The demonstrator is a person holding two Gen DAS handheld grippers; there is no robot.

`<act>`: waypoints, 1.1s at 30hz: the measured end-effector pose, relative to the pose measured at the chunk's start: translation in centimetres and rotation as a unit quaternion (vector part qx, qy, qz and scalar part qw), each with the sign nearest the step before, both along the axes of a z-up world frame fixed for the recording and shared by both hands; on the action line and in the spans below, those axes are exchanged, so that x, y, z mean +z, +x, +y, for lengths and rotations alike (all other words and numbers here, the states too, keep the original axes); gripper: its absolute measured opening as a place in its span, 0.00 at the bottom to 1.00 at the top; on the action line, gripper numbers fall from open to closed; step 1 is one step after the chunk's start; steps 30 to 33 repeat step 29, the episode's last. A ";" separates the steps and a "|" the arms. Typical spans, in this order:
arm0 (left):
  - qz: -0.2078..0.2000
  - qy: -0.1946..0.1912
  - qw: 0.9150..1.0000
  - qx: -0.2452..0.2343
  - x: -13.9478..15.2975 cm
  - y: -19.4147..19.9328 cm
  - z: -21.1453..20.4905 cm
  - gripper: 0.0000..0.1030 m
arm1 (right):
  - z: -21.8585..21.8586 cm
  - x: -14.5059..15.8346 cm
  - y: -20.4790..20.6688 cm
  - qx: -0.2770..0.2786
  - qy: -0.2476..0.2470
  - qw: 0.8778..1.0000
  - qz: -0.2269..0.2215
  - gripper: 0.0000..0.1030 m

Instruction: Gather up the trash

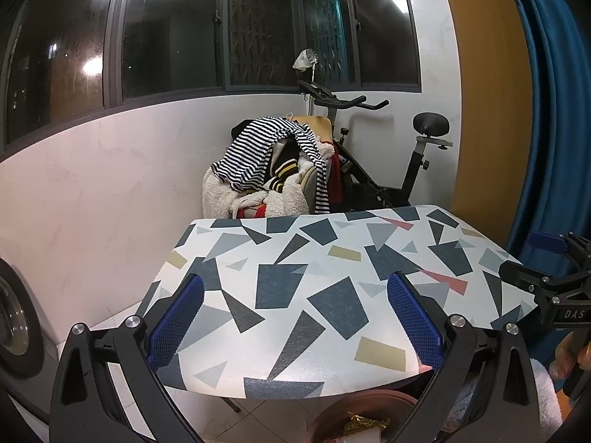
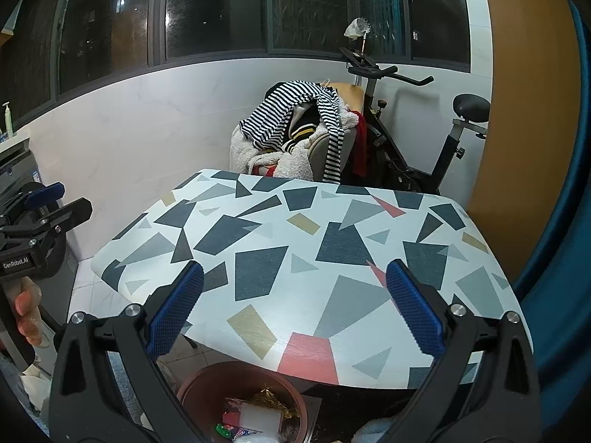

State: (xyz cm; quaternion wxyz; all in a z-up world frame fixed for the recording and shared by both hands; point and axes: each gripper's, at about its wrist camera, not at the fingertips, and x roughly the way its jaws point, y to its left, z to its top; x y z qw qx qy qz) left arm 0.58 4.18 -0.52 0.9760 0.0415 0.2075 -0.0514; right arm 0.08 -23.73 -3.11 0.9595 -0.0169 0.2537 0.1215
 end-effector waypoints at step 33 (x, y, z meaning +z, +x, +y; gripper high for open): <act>0.006 0.020 1.000 0.002 -0.3 0.2 -1.0 0.94 | -0.4 0.0 0.1 -0.002 0.008 1.000 0.003 0.94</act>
